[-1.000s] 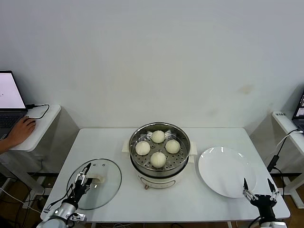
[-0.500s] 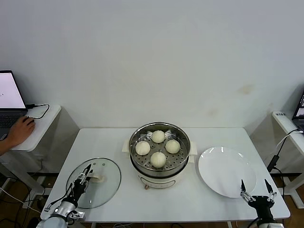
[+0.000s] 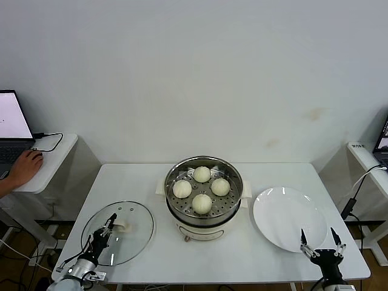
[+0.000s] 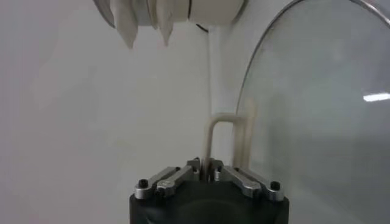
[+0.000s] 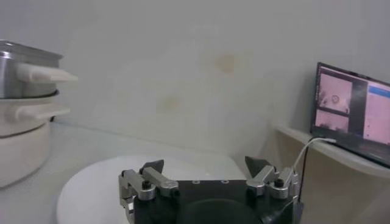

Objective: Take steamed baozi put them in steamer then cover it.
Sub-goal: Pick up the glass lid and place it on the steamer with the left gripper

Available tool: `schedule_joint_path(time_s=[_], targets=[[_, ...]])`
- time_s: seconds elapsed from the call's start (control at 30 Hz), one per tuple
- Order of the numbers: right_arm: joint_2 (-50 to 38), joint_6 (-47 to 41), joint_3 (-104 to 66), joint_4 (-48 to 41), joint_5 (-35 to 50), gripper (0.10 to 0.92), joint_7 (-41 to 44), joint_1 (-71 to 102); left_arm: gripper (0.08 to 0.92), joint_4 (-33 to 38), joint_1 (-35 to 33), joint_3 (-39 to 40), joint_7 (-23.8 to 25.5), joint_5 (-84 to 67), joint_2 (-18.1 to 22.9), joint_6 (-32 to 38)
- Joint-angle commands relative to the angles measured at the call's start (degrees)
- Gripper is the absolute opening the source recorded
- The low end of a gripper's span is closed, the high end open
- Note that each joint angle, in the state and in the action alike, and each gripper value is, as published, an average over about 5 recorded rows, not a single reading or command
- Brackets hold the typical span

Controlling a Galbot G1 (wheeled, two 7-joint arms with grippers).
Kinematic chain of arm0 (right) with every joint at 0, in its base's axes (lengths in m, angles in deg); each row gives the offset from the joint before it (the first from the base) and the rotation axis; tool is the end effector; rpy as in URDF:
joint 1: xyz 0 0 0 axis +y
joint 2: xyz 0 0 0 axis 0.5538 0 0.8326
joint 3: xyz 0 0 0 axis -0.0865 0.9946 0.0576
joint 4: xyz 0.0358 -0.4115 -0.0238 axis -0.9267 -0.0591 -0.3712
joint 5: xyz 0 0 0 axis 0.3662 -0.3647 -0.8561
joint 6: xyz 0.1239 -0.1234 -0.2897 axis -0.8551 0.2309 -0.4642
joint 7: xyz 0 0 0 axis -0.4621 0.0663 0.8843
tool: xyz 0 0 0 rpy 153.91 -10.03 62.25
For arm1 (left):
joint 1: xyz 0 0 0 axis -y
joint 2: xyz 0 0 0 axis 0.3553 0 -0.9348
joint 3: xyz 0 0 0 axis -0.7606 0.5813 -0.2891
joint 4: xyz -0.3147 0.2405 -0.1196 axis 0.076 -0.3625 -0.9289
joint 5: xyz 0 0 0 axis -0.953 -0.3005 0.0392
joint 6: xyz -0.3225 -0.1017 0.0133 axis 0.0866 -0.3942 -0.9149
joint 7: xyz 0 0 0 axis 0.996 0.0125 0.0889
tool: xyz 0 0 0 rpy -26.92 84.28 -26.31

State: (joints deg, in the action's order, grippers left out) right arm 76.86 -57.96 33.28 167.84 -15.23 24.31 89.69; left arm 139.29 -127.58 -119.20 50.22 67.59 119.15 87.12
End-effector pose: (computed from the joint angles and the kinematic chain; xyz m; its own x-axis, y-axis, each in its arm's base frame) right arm 0.0823 -0.1634 -0.4285 -0.9886 0.1390 0.0587 0.1200 0.9602 -0.2522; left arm 0.2020 0.2118 -0.4894 -0.9801 0.1806 0.0822 0.0800 -0.0195 0.9966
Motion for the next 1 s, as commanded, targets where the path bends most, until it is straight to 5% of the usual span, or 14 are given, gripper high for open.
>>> schedule_joint_path(time_s=[0.03,0.33,0.57,0.77,1.0], targets=[[-0.2,0.0,0.5,0.7,-0.8,0.823,-0.1,0.3,0.133,10.5,-6.2,-2.1,-0.4,-3.6,0.0,-2.9],[-0.2,0.1,1.6,1.2,-1.9,0.823,-0.2,0.4,0.133,32.6,-13.8,-3.4,5.8,-13.7,-0.9,-23.8],[-0.2,0.3,2.2,1.9,-3.2,0.823,-0.3,0.9,0.133,42.8,-12.7,-3.4,14.6,-15.4,-3.9,-31.6],[0.1,0.8,2.8,2.4,-4.5,0.823,-0.7,1.3,0.133,45.7,-7.2,3.8,18.5,-19.1,-10.9,-35.8],[1.2,0.7,3.8,2.6,-6.5,0.823,-1.6,0.9,0.133,40.7,8.0,20.9,19.9,-19.1,-16.5,-40.6]])
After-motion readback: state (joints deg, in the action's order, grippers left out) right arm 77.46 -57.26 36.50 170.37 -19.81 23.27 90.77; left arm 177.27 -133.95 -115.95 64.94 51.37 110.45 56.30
